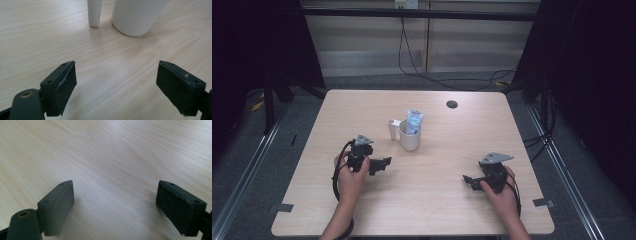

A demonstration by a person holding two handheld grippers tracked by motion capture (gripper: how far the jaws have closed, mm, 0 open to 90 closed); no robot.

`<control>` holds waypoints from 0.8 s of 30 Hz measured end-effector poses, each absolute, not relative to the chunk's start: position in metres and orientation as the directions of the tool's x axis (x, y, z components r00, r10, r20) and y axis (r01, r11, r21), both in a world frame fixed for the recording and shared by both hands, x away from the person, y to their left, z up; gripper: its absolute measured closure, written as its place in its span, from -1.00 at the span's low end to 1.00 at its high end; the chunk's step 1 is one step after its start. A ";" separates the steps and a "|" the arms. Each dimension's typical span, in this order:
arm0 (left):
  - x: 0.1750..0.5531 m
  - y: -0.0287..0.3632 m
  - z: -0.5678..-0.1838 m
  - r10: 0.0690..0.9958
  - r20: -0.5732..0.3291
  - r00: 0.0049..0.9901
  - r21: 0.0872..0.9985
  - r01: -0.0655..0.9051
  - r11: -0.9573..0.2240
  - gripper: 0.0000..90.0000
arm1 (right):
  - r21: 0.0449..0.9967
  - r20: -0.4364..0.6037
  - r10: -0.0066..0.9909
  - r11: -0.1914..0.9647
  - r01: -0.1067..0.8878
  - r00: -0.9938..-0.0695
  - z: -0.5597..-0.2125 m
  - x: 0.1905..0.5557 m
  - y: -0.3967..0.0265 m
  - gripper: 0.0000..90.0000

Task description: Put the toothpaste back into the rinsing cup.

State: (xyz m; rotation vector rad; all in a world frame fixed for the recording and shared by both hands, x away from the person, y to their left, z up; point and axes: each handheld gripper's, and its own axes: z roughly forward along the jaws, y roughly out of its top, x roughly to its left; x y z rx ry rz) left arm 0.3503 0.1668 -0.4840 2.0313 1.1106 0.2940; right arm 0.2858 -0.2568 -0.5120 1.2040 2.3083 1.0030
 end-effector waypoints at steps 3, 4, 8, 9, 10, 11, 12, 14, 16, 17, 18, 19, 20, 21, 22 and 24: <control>0.347 0.169 -0.489 0.794 -0.152 0.589 0.731 0.608 -0.311 -0.63 | 0.725 0.015 0.817 0.388 0.568 -0.577 -0.512 0.286 -0.257 -0.68; 0.347 0.170 -0.490 0.794 -0.146 0.590 0.729 0.606 -0.317 -0.63 | 0.725 0.015 0.816 0.388 0.569 -0.577 -0.512 0.286 -0.257 -0.68; 0.345 0.172 -0.495 0.795 -0.149 0.588 0.724 0.612 -0.317 -0.63 | 0.725 0.016 0.816 0.389 0.568 -0.578 -0.512 0.286 -0.257 -0.68; 0.344 0.173 -0.496 0.797 -0.146 0.587 0.723 0.613 -0.319 -0.63 | 0.725 0.016 0.816 0.388 0.568 -0.578 -0.512 0.286 -0.257 -0.68; 0.343 0.174 -0.498 0.797 -0.145 0.586 0.721 0.615 -0.321 -0.63 | 0.725 0.015 0.817 0.388 0.568 -0.577 -0.512 0.286 -0.257 -0.68; 0.342 0.174 -0.500 0.800 -0.139 0.583 0.721 0.614 -0.322 -0.63 | 0.725 0.015 0.816 0.388 0.568 -0.577 -0.512 0.286 -0.257 -0.68; 0.341 0.174 -0.500 0.797 -0.140 0.587 0.716 0.616 -0.328 -0.63 | 0.725 0.016 0.816 0.388 0.569 -0.578 -0.512 0.286 -0.257 -0.68; 0.340 0.176 -0.503 0.799 -0.126 0.588 0.718 0.610 -0.335 -0.63 | 0.725 0.016 0.816 0.388 0.568 -0.578 -0.512 0.286 -0.257 -0.68; 0.338 0.176 -0.505 0.801 -0.129 0.585 0.724 0.607 -0.327 -0.63 | 0.725 0.015 0.817 0.388 0.568 -0.577 -0.512 0.286 -0.257 -0.68; 0.337 0.177 -0.505 0.799 -0.127 0.588 0.719 0.609 -0.334 -0.63 | 0.725 0.016 0.816 0.388 0.569 -0.578 -0.512 0.286 -0.257 -0.68; 0.336 0.177 -0.506 0.799 -0.128 0.587 0.722 0.608 -0.331 -0.63 | 0.725 0.016 0.816 0.388 0.569 -0.578 -0.512 0.286 -0.257 -0.68; 0.335 0.177 -0.507 0.798 -0.124 0.590 0.723 0.604 -0.334 -0.63 | 0.725 0.017 0.816 0.388 0.570 -0.577 -0.512 0.286 -0.257 -0.68; 0.334 0.178 -0.507 0.800 -0.116 0.589 0.728 0.598 -0.335 -0.63 | 0.725 0.016 0.816 0.389 0.568 -0.578 -0.512 0.286 -0.257 -0.68; 0.333 0.178 -0.507 0.797 -0.113 0.594 0.729 0.594 -0.340 -0.63 | 0.725 0.016 0.816 0.388 0.568 -0.578 -0.512 0.286 -0.257 -0.68; 0.333 0.179 -0.508 0.794 -0.097 0.601 0.730 0.585 -0.354 -0.64 | 0.725 0.016 0.816 0.388 0.568 -0.578 -0.512 0.286 -0.257 -0.68; 0.330 0.178 -0.509 0.786 -0.073 0.614 0.732 0.568 -0.376 -0.64 | 0.725 0.016 0.816 0.388 0.569 -0.578 -0.512 0.286 -0.257 -0.68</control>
